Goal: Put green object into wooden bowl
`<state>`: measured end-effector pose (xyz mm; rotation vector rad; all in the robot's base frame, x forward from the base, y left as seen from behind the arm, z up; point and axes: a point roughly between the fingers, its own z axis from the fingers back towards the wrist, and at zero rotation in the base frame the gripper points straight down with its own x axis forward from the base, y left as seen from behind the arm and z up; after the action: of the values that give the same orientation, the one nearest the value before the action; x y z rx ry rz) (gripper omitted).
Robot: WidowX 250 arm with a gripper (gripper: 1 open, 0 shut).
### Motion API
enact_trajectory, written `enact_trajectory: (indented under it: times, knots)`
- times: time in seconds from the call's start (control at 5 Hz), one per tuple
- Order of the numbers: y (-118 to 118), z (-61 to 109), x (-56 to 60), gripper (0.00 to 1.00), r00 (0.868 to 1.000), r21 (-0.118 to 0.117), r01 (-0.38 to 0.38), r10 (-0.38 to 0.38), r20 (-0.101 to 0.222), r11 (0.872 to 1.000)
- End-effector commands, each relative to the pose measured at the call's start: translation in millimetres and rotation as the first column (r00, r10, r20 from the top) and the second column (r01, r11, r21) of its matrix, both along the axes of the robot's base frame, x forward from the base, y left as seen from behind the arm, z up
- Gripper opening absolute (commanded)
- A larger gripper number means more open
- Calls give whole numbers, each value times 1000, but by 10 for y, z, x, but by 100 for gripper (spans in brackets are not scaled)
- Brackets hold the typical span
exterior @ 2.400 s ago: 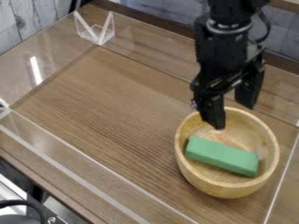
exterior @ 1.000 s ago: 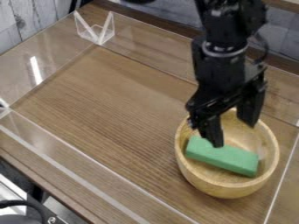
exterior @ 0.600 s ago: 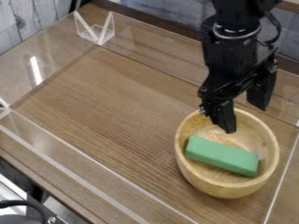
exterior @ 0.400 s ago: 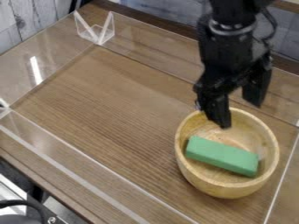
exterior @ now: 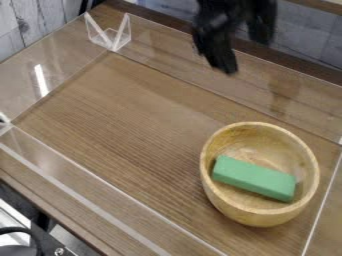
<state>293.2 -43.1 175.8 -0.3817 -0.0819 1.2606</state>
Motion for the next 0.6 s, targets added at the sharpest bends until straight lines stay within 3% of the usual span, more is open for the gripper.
enact_trajectory:
  times: [0.0,0.2,0.4]
  knots:
    - [-81,153,82,100,993,-13,102,-101,63,995]
    - [-142,83,98,100,983,-6,174,-173,66,985]
    - [-57,45,109,100,982,5,171,-171,73,985]
